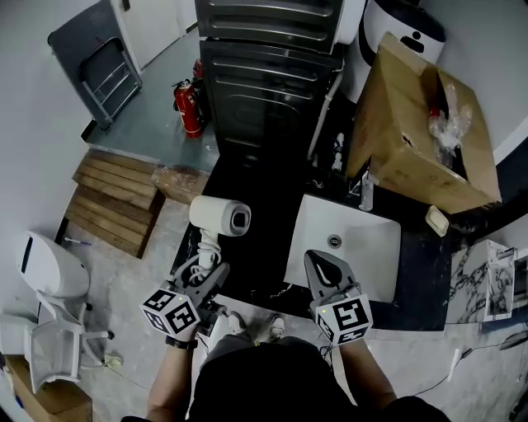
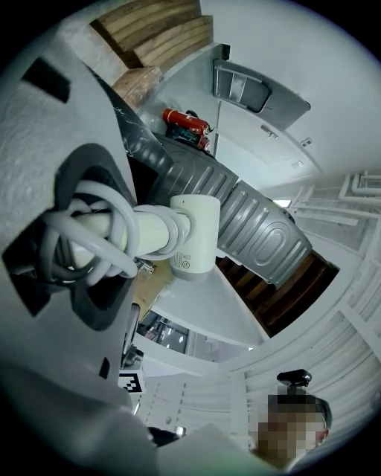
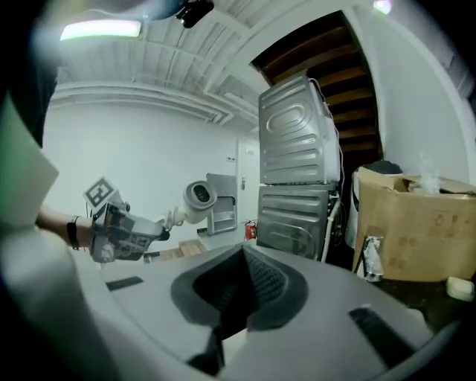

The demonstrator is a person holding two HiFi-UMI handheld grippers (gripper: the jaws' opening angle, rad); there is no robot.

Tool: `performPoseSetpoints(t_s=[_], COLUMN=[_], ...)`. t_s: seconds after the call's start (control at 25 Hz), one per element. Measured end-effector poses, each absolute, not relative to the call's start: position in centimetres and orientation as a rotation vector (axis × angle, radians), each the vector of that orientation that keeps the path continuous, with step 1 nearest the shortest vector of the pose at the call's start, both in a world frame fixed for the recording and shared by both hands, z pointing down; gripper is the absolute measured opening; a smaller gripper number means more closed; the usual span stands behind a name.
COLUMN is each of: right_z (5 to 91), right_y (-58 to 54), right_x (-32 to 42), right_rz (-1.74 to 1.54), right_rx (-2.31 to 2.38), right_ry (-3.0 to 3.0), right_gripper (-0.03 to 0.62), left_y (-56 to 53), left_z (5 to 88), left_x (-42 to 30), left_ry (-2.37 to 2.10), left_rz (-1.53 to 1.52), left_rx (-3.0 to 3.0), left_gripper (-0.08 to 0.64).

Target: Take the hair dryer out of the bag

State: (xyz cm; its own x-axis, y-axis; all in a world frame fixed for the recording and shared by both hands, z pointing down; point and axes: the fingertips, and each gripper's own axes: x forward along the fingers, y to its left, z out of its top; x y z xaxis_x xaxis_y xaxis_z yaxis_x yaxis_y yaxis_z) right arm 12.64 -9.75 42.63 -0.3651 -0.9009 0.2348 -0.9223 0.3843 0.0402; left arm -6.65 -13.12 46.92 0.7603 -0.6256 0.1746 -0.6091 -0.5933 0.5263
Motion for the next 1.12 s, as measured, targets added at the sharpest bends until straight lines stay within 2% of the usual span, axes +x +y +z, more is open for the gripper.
performPoseSetpoints(t_s=[0.52,1.12], right_z=[34.4,33.6], right_y=[-7.0,-6.6], right_x=[20.4,21.3], right_rz=[0.038,0.016], right_rx=[1.979,2.004], right_ry=[-2.405,-2.379], right_gripper=[0.012,0.012], left_y=[-12.3,-12.0], left_z=[45.0,43.8], left_x=[-8.3,-9.3], left_ry=[-1.081,-1.170], left_rz=[-0.027,-0.034], left_rx=[2.402,2.424], left_gripper=[0.244,0.243])
